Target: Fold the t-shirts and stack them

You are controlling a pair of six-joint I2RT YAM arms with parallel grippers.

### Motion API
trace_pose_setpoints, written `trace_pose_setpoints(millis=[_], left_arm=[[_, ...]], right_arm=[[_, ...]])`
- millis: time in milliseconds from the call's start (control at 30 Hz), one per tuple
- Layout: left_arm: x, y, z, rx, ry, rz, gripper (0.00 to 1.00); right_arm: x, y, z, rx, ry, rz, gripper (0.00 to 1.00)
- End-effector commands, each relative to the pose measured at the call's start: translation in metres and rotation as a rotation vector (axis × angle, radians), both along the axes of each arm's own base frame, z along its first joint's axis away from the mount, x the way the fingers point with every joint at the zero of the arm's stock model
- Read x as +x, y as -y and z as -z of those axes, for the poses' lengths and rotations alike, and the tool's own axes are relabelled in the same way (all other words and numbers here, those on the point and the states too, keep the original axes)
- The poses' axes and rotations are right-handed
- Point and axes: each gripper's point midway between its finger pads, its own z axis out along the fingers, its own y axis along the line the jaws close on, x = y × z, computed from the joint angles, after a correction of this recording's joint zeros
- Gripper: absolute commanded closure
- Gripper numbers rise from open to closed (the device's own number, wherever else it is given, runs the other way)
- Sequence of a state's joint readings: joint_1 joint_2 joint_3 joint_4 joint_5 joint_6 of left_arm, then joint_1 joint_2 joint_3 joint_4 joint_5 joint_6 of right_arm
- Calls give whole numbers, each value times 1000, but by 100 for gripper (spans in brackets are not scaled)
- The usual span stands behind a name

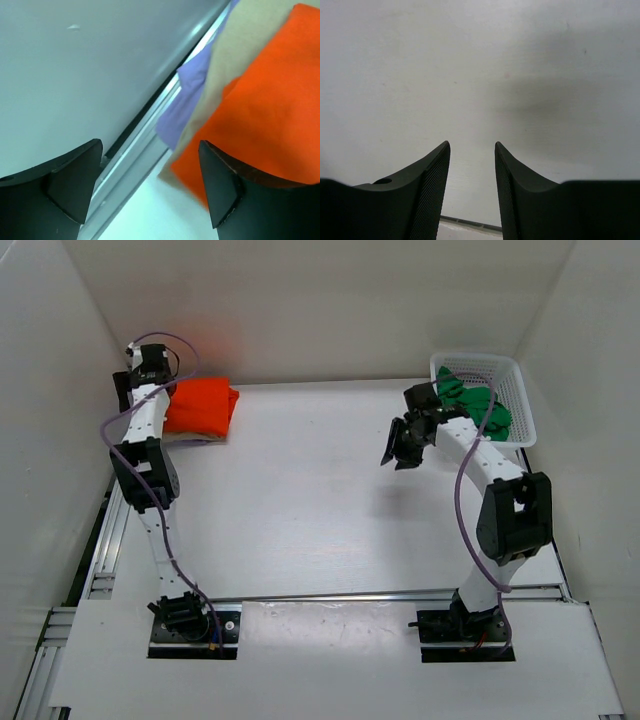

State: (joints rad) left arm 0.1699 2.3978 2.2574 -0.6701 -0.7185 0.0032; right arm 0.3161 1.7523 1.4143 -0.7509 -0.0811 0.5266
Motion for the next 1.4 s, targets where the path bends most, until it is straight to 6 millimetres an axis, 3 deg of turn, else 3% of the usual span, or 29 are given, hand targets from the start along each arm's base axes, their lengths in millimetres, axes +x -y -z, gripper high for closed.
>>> trace_pose_setpoints(millis=[0, 33, 67, 100, 133, 167, 200, 300, 333, 400, 433, 467, 500, 533, 600, 633, 700, 733, 800, 867, 933, 967, 1000, 1100, 1167, 1200, 1233, 1333, 1367], left_arm=[[-18, 32, -95, 12, 158, 56, 11], [-23, 40, -96, 0, 151, 79, 11], [-31, 54, -114, -21, 182, 122, 10], [-38, 69, -99, -47, 140, 162, 10], [-43, 80, -100, -70, 141, 199, 8], [-50, 97, -116, -116, 173, 269, 8], [-56, 111, -110, -146, 157, 314, 8], [-79, 140, -126, -263, 149, 445, 7], [-84, 147, -133, -288, 153, 475, 5], [-102, 161, -140, -404, 145, 563, 5], [-109, 156, -144, -433, 154, 567, 5], [-115, 157, -144, -460, 155, 581, 6], [-119, 162, -145, -500, 164, 614, 6], [-126, 161, -151, -500, 179, 616, 6], [-130, 161, -150, -499, 182, 616, 0], [-129, 161, -147, -498, 184, 617, 0], [-126, 159, -154, -480, 203, 614, 0], [-126, 158, -158, -476, 211, 616, 0], [-124, 156, -169, -458, 233, 614, 0], [-120, 154, -169, -453, 227, 603, 0], [-120, 143, -158, -431, 186, 548, 0], [-119, 144, -163, -417, 193, 547, 0], [-119, 141, -155, -418, 168, 530, 0], [-114, 131, -162, -376, 175, 490, 0], [-110, 126, -159, -363, 163, 468, 0], [-107, 123, -163, -351, 172, 460, 0], [-107, 121, -167, -339, 179, 452, 0], [-106, 120, -171, -335, 189, 454, 0], [-106, 127, -179, -351, 211, 486, 0]], right_arm=[[24, 3, -68, 15, 186, -22, 52], [27, 3, -77, 19, 202, -22, 52], [36, 12, -86, 24, 227, 7, 51], [46, 16, -103, 30, 273, 14, 49], [52, 23, -111, 33, 294, 33, 49], [60, 37, -120, 33, 318, 71, 49], [71, 46, -133, 37, 353, 95, 48], [97, 87, -139, 32, 369, 226, 46], [112, 112, -129, 5, 350, 312, 45], [139, 135, -143, -1, 403, 392, 44], [155, 152, -123, -9, 366, 453, 43], [168, 162, -120, -15, 376, 489, 43], [185, 177, -132, -29, 426, 546, 43], [201, 193, -105, -42, 390, 600, 43], [223, 210, -95, -11, 407, 722, 40], [233, 220, -71, -13, 382, 775, 38], [248, 243, -56, 4, 402, 916, 35], [254, 247, -33, -7, 380, 950, 34], [270, 254, -9, -5, 391, 1003, 29], [282, 256, -5, 18, 405, 1042, 26], [286, 258, 19, 23, 374, 1090, 26], [288, 259, 17, 34, 387, 1165, 26], [279, 262, 36, 11, 350, 1205, 28], [288, 260, 47, 42, 375, 1200, 43], [296, 259, 42, 55, 385, 1184, 68], [294, 257, 43, 58, 373, 1179, 94], [295, 257, 37, 63, 383, 1179, 100], [290, 249, -3, 49, 457, 1085, 100], [291, 242, -50, 50, 555, 1050, 100]])
